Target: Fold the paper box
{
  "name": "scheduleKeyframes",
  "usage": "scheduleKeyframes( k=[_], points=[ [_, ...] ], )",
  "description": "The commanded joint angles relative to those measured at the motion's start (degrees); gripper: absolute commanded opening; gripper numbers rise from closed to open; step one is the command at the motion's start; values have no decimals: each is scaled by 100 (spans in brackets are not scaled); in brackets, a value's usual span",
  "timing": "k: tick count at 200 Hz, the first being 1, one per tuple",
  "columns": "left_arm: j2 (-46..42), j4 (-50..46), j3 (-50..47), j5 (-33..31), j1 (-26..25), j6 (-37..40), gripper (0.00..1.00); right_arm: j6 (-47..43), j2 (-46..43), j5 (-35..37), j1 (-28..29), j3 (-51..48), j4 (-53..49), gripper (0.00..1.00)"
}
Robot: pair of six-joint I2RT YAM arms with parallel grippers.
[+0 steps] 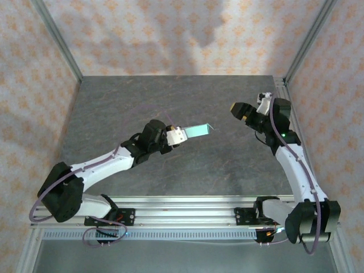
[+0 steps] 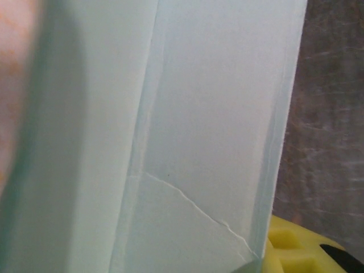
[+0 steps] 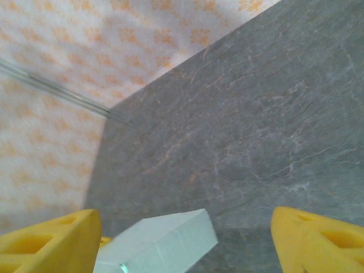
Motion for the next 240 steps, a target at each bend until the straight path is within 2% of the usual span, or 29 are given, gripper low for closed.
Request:
scheduleKeyframes(
  k=[1, 36, 64, 91, 147, 163, 192, 240],
  points=[
    [-153, -1157, 274, 343, 124, -595, 40, -1374, -371, 541, 432, -95, -449, 78],
    [-62, -1913, 357, 1359, 382, -953, 40, -2696, -526, 1206, 1218, 44, -1391, 78],
    [288, -2244, 536, 1292, 392, -1017, 40, -3255, -539, 1569, 1643, 195, -2034, 77],
    [593, -2308, 596, 1225, 394, -1078, 40, -3373, -343, 1630, 1932, 305, -2289, 72],
    [1196, -2889, 1005, 1092, 392, -1004, 40, -3326, 506, 1923, 2559, 642, -2161, 62],
    [1266, -2893, 1029, 1140, 391, -1008, 41, -3335, 762, 2009, 2632, 743, -2123, 59],
    [1288, -2886, 1033, 1230, 397, -993, 41, -3397, 1231, 2141, 2667, 992, -2153, 42],
    [1182, -2883, 1012, 1488, 396, -981, 41, -3624, 1873, 1944, 2681, 1420, -2293, 32]
  ],
)
